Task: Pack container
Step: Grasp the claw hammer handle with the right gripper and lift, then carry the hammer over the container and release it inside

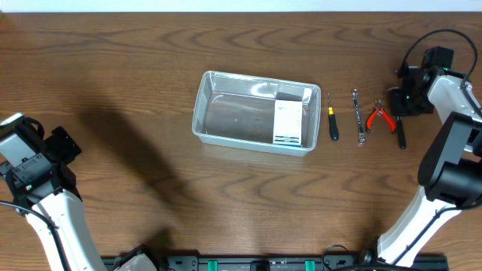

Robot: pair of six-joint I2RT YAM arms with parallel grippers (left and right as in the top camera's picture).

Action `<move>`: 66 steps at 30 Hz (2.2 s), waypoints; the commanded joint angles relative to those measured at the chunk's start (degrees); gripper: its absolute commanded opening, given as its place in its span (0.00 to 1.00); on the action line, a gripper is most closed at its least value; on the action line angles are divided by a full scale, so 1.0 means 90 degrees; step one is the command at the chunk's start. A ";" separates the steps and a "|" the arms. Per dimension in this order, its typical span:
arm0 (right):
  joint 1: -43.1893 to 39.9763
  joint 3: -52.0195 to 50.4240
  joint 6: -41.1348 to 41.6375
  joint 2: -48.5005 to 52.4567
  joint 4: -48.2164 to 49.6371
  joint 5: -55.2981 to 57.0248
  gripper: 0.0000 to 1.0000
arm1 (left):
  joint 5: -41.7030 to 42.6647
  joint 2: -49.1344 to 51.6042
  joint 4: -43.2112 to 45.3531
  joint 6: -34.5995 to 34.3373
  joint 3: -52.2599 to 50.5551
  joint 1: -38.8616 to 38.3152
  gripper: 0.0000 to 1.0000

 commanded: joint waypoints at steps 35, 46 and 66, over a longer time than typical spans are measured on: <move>0.5321 0.0279 -0.3487 -0.1491 0.0971 -0.0979 0.01 | 0.0019 0.0024 -0.0017 0.0061 0.0056 0.0032 0.98; 0.5323 0.0279 -0.3592 -0.0158 0.2373 -0.1435 0.01 | 0.0019 0.0024 -0.0017 0.0061 0.0056 0.0032 0.98; 0.5294 0.0282 -0.2963 0.0073 0.2526 -0.1314 0.34 | 0.0019 0.0024 -0.0017 0.0061 0.0056 0.0032 0.98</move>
